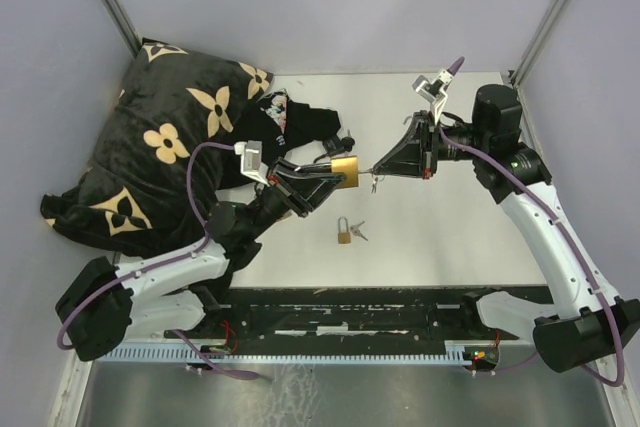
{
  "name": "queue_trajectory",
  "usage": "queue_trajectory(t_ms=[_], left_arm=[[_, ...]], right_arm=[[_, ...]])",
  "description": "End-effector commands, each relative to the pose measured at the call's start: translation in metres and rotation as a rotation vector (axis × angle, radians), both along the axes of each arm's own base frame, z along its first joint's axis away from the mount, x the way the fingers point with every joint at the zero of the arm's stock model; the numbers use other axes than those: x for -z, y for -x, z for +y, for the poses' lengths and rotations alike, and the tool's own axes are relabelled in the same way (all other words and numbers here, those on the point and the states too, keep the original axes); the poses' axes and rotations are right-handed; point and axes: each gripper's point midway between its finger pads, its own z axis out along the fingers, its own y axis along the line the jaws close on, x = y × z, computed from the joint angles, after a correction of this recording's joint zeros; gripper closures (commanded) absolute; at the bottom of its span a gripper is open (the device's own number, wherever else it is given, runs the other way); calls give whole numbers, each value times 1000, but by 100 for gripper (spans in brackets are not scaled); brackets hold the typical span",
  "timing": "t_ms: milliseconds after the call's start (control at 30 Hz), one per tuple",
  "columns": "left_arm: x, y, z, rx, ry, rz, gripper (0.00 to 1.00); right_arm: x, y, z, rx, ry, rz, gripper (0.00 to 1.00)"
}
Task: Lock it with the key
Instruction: Lock the lock, then place the lock at the center of the board.
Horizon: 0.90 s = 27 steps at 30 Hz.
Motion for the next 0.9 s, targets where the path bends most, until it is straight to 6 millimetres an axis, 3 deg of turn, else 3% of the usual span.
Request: queue_trajectory(t_ms=[0,133,267,467,600,733,867], left_arm=[[-30,-6,48,-139,137,-25,97],[-25,-11,68,-197,137,-21,97],[-10,-19,66,-219,23,4,97],[84,-53,61,-278,-308,278,97],[149,-68,67,-238,-366,503,97],[182,-80,56,-152,-356,607,97],[199,-107,26,-68,-398,657,97]], right_arm=[[-21,5,-6,-23,-36,-99,99],[-18,3,-8,-16,-36,-95,98],[1,-13,-14,70,19,-116,98],[72,-53,-28,255,211,-116,95],[112,-78,-26,294,254,-8,94],[158,-109,-28,363,345,106,93],[192,-136,-28,415,414,212,93]])
